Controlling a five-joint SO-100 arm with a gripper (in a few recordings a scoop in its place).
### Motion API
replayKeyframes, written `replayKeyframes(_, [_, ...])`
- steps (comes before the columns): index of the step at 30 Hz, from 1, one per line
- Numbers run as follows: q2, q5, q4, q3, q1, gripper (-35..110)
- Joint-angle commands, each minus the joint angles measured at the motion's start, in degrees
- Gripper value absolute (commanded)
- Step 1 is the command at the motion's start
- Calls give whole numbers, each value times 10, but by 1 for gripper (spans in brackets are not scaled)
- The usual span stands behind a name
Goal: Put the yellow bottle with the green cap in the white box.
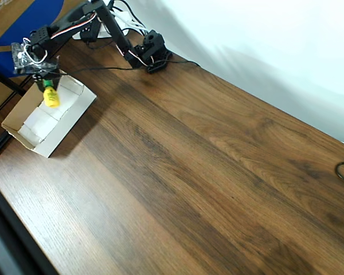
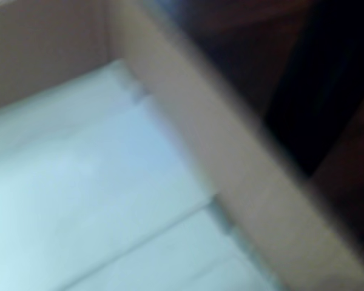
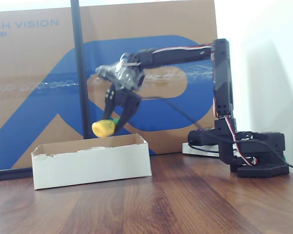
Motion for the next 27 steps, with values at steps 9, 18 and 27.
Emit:
replayKeyframes(9, [-109, -14, 8, -169, 72, 5])
replayKeyframes(18, [-91, -14, 9, -155, 64, 24])
replayKeyframes(27, [45, 2, -21, 1, 15, 0])
